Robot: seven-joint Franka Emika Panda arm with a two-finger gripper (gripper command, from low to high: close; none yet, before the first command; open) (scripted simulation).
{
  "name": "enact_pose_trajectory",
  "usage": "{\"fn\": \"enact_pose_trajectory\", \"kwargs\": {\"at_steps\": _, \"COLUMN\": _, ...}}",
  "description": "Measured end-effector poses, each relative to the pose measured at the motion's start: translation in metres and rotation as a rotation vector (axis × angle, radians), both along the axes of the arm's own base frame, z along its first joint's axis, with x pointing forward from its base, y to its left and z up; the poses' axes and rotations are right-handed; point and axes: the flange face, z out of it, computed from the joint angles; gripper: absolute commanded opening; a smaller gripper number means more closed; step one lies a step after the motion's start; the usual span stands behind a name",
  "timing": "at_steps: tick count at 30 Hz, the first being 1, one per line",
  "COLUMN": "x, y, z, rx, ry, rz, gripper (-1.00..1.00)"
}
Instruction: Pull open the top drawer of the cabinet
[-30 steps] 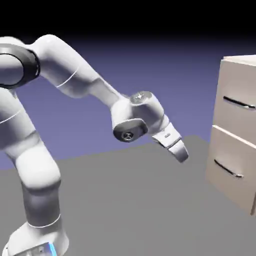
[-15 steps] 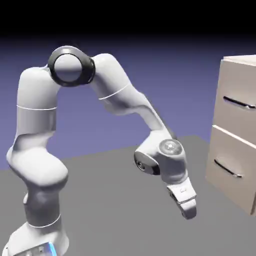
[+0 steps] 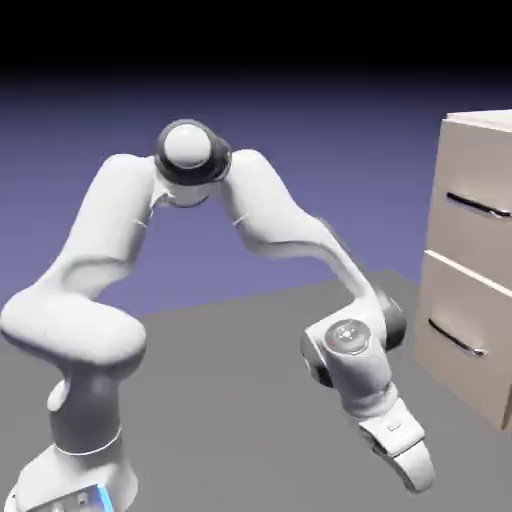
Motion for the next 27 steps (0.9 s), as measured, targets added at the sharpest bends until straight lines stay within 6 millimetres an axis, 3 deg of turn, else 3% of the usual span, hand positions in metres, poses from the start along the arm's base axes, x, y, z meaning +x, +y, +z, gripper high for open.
{"fn": "enact_pose_trajectory", "kwargs": {"at_steps": 7, "x": 0.036, "y": -0.01, "z": 0.049, "rx": -0.271, "ry": -0.166, "rz": 0.165, "gripper": 0.0}}
{"fn": "enact_pose_trajectory", "kwargs": {"at_steps": 13, "x": 0.082, "y": 0.013, "z": 0.111, "rx": -0.55, "ry": -0.342, "rz": 0.373, "gripper": 0.0}}
{"fn": "enact_pose_trajectory", "kwargs": {"at_steps": 18, "x": 0.122, "y": 0.065, "z": 0.172, "rx": -0.806, "ry": -0.511, "rz": 0.583, "gripper": 0.0}}
{"fn": "enact_pose_trajectory", "kwargs": {"at_steps": 21, "x": 0.144, "y": 0.112, "z": 0.209, "rx": -0.965, "ry": -0.623, "rz": 0.721, "gripper": 0.0}}
{"fn": "enact_pose_trajectory", "kwargs": {"at_steps": 25, "x": 0.165, "y": 0.194, "z": 0.254, "rx": -1.182, "ry": -0.789, "rz": 0.912, "gripper": 0.0}}
{"fn": "enact_pose_trajectory", "kwargs": {"at_steps": 26, "x": 0.167, "y": 0.208, "z": 0.261, "rx": -1.215, "ry": -0.816, "rz": 0.941, "gripper": 0.0}}
{"fn": "enact_pose_trajectory", "kwargs": {"at_steps": 27, "x": 0.167, "y": 0.208, "z": 0.261, "rx": -1.215, "ry": -0.816, "rz": 0.941, "gripper": 0.0}}
